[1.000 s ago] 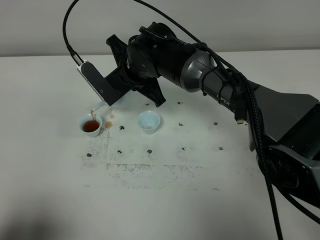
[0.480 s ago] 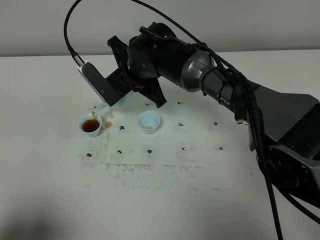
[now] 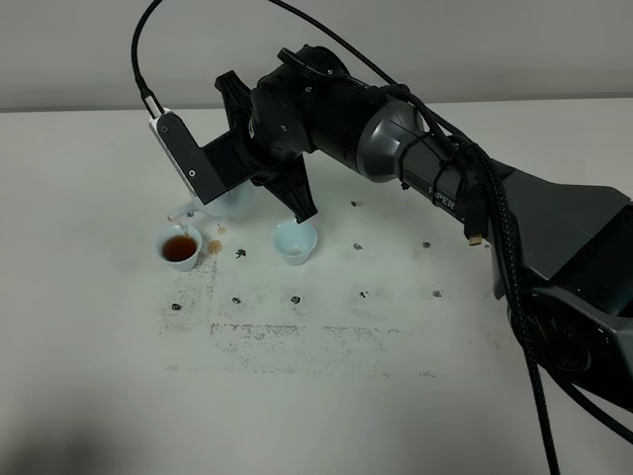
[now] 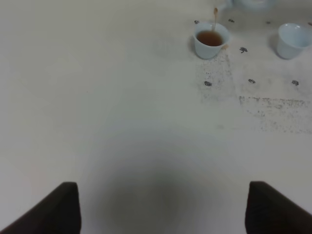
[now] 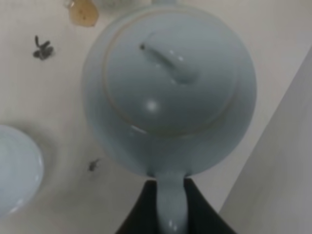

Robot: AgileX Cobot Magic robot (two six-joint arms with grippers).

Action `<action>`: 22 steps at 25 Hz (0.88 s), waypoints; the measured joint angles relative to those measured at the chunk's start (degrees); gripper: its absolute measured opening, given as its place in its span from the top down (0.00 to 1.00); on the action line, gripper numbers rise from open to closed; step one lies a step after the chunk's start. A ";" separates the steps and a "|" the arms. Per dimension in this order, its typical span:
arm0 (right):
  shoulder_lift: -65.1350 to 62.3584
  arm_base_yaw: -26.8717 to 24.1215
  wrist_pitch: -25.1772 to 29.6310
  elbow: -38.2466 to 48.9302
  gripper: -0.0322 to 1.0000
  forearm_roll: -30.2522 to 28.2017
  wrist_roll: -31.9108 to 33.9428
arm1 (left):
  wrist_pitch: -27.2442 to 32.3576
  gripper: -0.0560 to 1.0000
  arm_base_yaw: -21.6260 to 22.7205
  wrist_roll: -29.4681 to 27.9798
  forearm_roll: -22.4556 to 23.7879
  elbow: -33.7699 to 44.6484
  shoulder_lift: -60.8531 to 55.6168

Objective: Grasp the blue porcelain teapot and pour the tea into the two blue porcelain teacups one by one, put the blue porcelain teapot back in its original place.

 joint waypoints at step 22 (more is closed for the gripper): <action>0.00 -5.23 2.25 -4.68 0.94 11.97 20.01 | 0.00 0.32 0.00 0.00 0.00 0.00 0.00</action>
